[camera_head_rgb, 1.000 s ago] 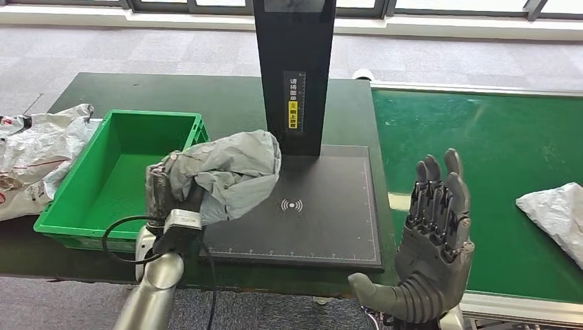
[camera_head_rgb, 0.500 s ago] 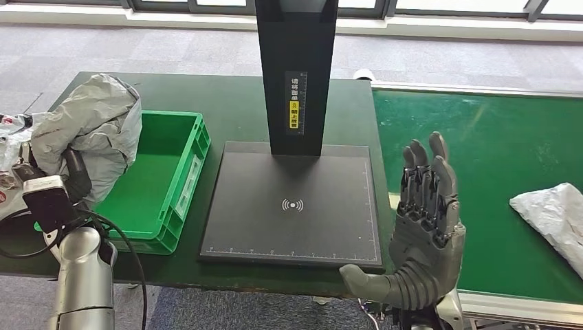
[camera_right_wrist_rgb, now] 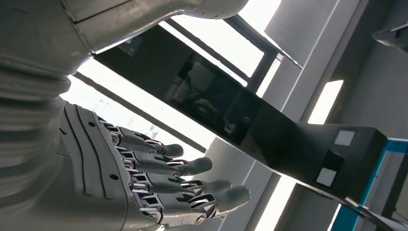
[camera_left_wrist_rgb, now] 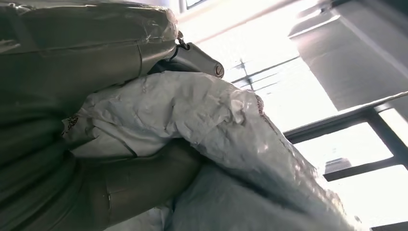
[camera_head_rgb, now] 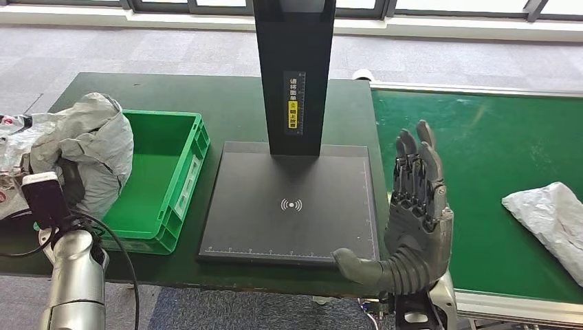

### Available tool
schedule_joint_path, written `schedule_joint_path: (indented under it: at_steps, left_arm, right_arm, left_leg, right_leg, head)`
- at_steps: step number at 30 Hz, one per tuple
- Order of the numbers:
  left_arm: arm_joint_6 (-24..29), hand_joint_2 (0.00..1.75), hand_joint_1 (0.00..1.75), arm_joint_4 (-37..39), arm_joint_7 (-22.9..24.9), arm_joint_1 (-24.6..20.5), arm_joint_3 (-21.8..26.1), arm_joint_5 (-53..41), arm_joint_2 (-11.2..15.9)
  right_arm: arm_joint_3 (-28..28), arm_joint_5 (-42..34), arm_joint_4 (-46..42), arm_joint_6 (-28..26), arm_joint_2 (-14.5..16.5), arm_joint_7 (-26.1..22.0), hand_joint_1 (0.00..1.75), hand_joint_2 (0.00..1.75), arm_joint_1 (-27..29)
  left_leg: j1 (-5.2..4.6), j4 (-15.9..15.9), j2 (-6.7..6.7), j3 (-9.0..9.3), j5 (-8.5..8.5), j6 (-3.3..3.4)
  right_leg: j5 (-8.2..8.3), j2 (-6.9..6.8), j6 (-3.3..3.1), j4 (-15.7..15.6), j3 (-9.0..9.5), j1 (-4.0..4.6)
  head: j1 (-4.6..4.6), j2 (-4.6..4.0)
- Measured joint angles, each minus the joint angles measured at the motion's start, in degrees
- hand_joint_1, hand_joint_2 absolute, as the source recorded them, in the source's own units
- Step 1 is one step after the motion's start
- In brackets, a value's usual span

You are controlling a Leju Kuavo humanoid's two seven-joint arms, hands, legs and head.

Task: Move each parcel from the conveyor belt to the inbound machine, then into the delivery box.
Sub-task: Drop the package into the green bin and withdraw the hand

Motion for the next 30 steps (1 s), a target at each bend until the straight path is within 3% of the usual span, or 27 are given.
schedule_joint_path:
  at_steps: [1,3,9,19,30]
  left_arm:
    - [-0.59,0.87,0.0,1.61,0.99,-0.17,0.03,-0.92,0.11]
    - [-1.84,0.0,0.0,4.54,2.99,-0.36,0.03,-2.98,0.13]
    - [-1.96,0.0,0.0,7.16,5.29,0.76,0.02,-8.04,-1.09]
    - [-1.84,0.0,0.0,7.01,5.64,1.16,0.0,-8.65,-1.36]
    - [-1.7,0.0,0.0,2.53,9.15,4.83,-1.23,-11.97,-4.22]
  right_arm:
    - [0.0,0.41,0.17,0.01,0.0,0.4,0.0,1.75,0.04]
    - [0.0,1.33,0.45,0.4,0.0,1.66,0.0,1.75,0.17]
    - [-0.02,4.66,2.2,2.92,0.02,7.68,0.0,1.75,0.01]
    - [-0.05,5.0,2.63,2.98,0.02,8.08,0.0,1.75,0.01]
    - [-1.17,10.91,5.89,3.59,0.51,11.54,0.0,1.75,2.21]
  left_leg:
    - [0.0,0.0,0.0,0.0,0.0,-0.01]
    - [0.01,0.0,0.01,-0.01,0.01,-0.01]
    - [0.0,0.0,0.05,-0.02,-0.03,0.03]
    - [-0.01,0.01,0.05,-0.03,-0.03,0.03]
    - [0.0,0.01,0.04,-0.01,-0.05,0.01]
  right_leg:
    - [0.0,0.0,0.0,0.0,0.0,0.01]
    - [0.0,0.01,0.0,0.0,-0.01,0.01]
    - [0.02,0.11,0.0,0.0,-0.06,-0.09]
    - [0.01,0.13,0.0,0.0,-0.06,-0.1]
    - [0.01,0.12,0.0,-0.01,-0.06,-0.05]
  head:
    - [0.0,0.0]
    - [0.0,0.0]
    - [0.0,0.0]
    - [0.0,0.0]
    - [0.0,0.0]
